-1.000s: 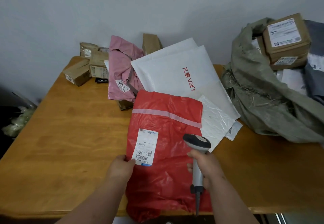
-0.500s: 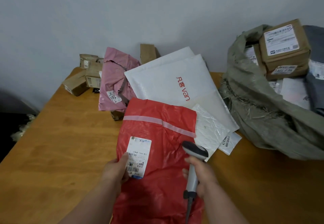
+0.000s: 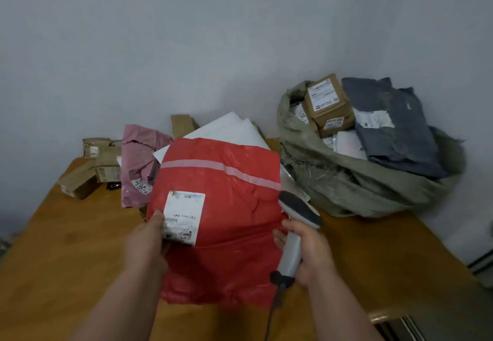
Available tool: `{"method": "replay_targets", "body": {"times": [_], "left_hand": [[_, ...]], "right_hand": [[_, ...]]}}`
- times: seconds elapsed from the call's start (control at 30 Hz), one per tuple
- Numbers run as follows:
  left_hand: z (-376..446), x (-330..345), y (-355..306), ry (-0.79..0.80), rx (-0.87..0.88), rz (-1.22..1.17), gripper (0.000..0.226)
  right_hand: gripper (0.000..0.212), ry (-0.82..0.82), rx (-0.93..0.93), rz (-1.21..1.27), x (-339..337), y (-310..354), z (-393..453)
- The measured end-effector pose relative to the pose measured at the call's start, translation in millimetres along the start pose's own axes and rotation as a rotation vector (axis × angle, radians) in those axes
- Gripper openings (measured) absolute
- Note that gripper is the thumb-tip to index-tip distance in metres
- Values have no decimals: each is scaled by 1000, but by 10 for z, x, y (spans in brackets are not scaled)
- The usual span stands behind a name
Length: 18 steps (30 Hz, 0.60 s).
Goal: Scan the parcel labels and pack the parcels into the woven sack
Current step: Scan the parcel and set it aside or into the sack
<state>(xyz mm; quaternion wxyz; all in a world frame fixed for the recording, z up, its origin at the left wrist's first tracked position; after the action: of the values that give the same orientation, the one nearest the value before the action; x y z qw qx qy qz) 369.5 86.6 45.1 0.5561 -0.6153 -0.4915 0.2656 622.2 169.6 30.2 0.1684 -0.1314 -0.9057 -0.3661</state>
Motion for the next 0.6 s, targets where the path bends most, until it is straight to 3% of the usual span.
{"method": "replay_targets", "body": {"times": [0.3, 0.43, 0.6], "left_hand": [[-736, 815, -939, 236, 173, -349, 15], [-1018, 1442, -1184, 401, 288, -469, 10], [-1384, 2528, -1163, 569, 334, -546, 22]], "right_hand": [[16, 74, -366, 128, -122, 896, -773], [19, 75, -473, 185, -286, 1402, -868], [16, 38, -581, 242, -677, 2203, -685]]}}
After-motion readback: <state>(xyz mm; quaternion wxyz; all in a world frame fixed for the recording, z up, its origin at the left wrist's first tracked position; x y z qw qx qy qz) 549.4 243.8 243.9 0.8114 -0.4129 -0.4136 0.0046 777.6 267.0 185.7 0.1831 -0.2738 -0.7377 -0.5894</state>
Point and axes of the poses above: each hand's wrist, its own z-axis towards the middle knuckle, its own x-axis out of the palm, y = z × x, the point moved 1 cm from there along z, towards the middle knuckle, and after that the axes turned 15 degrees about x, right-handed, at the moved point
